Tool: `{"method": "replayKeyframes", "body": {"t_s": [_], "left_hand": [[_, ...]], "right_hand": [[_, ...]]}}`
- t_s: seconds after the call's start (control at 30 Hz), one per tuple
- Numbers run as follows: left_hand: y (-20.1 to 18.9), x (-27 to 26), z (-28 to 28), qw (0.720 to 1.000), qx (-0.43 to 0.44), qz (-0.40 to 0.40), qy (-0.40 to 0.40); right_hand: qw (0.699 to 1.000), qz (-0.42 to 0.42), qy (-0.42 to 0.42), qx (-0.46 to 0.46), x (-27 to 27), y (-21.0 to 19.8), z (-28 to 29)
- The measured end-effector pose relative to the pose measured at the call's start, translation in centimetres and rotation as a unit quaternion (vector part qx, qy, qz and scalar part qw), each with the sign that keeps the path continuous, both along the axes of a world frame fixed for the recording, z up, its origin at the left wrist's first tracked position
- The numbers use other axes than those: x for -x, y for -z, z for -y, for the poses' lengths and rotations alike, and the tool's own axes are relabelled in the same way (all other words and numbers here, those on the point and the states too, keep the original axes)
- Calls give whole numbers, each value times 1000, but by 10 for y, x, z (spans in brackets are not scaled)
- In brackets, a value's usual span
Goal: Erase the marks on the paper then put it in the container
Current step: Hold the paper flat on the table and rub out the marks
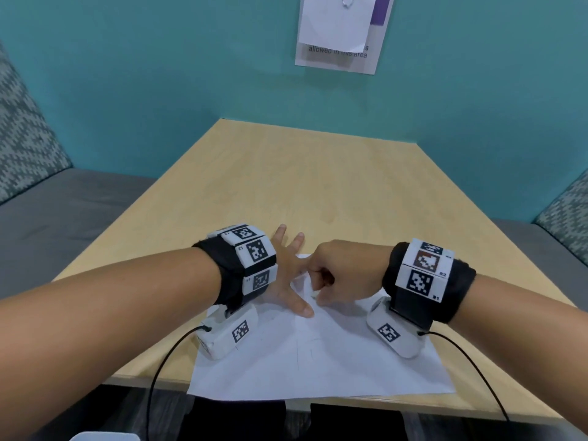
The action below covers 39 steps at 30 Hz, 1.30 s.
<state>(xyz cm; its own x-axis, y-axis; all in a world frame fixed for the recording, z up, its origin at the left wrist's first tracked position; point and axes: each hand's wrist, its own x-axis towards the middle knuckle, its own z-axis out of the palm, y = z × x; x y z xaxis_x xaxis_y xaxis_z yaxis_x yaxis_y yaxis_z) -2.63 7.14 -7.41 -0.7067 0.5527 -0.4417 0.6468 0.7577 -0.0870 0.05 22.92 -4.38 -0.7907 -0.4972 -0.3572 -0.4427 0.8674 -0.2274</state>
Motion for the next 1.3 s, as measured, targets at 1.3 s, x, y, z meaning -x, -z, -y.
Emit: {"method": "replayKeyframes", "body": {"t_s": [1.3], "left_hand": [[14,-4,30,1000,-14,20,10]], "right_hand": [[999,-2,38,27,15,-4,14]]}}
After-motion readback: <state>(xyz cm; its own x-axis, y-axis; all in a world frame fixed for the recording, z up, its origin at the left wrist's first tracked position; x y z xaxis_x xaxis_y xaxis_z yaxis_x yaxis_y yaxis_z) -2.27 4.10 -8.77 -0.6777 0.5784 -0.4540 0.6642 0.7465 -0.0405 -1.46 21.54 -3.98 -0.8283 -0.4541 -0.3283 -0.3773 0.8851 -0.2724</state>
